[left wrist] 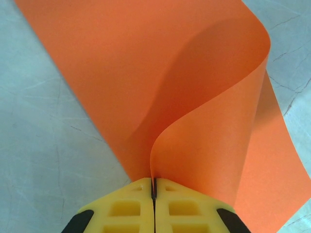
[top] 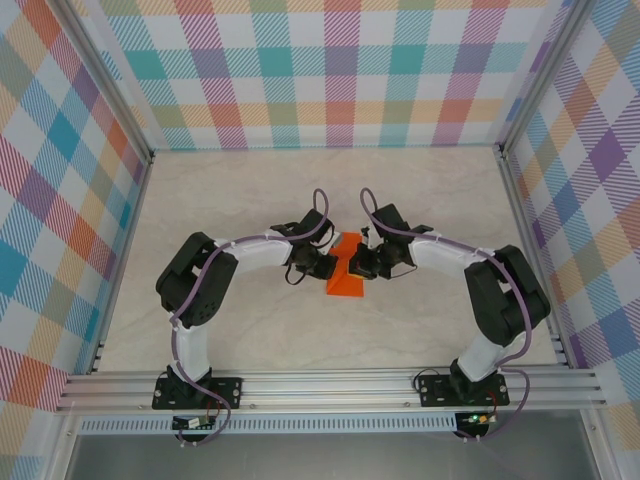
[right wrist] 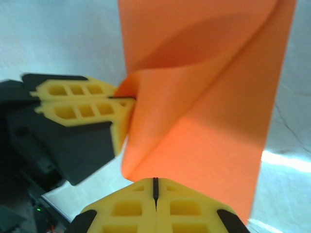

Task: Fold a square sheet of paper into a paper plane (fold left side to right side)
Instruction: Fold the triangle a second time at the center of the table.

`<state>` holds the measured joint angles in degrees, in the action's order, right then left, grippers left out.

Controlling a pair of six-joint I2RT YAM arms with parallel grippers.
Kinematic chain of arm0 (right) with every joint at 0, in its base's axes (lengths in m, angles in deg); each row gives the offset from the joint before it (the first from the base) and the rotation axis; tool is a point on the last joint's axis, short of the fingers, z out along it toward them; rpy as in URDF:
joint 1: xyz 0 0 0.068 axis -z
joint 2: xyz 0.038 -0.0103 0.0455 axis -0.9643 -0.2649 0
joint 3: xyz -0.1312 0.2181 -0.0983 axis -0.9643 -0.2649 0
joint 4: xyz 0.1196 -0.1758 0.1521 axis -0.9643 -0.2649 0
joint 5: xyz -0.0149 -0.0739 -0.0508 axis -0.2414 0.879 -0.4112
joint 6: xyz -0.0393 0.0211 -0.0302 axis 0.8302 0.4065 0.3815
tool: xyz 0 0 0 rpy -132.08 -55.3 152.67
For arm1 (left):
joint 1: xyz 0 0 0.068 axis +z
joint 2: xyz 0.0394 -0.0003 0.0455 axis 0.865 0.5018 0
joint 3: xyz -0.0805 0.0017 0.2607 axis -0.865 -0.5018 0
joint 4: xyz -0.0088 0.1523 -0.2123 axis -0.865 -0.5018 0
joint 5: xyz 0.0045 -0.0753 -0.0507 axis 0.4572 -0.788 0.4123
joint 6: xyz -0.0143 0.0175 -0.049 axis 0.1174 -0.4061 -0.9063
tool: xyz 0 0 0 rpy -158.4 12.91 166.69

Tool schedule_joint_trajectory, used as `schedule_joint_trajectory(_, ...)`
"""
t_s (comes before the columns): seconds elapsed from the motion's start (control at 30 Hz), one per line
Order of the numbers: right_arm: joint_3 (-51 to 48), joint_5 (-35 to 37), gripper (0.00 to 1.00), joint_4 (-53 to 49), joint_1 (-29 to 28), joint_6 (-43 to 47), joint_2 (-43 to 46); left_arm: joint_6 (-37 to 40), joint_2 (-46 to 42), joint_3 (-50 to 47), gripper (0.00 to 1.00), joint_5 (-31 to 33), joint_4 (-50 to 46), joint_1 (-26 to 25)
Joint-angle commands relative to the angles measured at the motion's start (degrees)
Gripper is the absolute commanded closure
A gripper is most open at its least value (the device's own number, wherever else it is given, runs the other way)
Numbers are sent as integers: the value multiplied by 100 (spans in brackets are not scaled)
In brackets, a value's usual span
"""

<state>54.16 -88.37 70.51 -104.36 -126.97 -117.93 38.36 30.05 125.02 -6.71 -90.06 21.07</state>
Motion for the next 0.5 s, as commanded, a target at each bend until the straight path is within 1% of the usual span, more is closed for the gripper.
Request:
schedule_joint_trajectory(0.0, 105, -360, 98, 540, 19, -384, -248, -20, -140, -134, 94, -34, -25, 93)
schedule_joint_trajectory(0.33, 539, -448, 99, 607, -59, -443, -714, -20, -193, -124, 94, -34, -42, 93)
schedule_joint_trajectory(0.47, 580, -381, 99, 564, -92, -417, -829, -17, -193, -123, 95, -36, -47, 92)
